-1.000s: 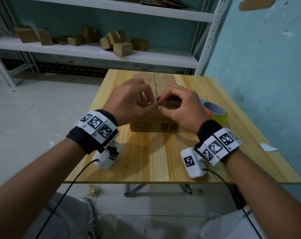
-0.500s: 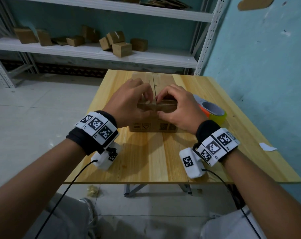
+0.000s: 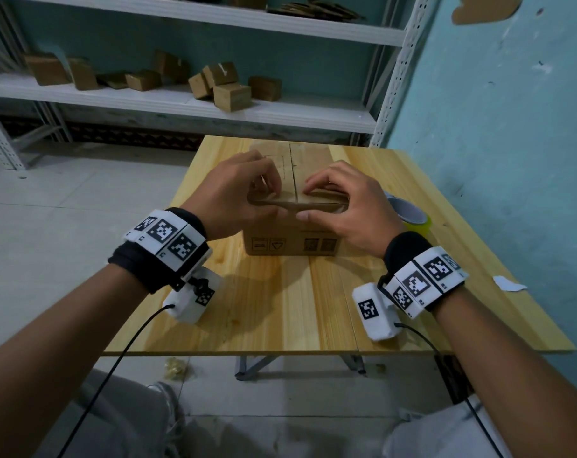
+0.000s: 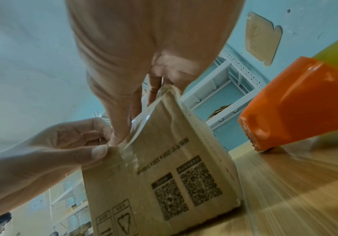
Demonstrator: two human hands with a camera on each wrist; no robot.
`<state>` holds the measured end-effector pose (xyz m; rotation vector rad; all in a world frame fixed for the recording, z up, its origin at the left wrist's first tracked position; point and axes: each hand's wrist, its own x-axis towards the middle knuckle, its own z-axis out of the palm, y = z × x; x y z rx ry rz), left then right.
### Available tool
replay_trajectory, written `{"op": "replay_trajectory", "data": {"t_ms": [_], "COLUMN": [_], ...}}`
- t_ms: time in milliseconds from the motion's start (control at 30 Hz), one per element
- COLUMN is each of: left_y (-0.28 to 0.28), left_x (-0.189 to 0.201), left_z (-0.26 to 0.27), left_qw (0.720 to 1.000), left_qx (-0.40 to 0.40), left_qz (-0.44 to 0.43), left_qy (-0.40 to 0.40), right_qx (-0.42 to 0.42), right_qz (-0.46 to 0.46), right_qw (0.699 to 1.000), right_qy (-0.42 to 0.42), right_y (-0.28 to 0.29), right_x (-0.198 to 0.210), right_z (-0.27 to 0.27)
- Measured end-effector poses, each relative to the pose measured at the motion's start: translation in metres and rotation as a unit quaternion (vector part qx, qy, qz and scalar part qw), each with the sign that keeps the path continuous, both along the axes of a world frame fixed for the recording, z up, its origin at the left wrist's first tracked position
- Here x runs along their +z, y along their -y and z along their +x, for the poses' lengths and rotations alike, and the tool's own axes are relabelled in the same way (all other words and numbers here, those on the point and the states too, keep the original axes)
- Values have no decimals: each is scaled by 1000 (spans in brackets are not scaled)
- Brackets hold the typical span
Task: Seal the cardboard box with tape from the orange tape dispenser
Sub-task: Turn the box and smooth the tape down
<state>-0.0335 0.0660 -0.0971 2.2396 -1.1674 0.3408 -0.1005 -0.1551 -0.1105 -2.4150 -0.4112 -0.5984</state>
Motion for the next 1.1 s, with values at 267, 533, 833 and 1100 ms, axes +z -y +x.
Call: {"op": "replay_trajectory", "data": {"t_ms": [267, 533, 833, 1100], "left_y": [-14, -23, -24, -25], "left_x": [2, -2, -3, -3], "left_z": [6, 11, 13, 13], "left_qw": [1000, 1000, 1000, 999], "left_qx": [-10, -9, -18, -26], "left_qz": [-17, -17, -15, -18], "left_qy": [-10, -6, -16, -34], "right_qx": [-10, -33, -17, -13], "right_qz": [11, -1, 27, 25], "right_qw": [1000, 999, 999, 999], "right_qy": [8, 3, -26, -25], "right_y": [13, 33, 36, 38], "right_x": [2, -1, -1, -2], "right_z": [-5, -8, -11, -10]}}
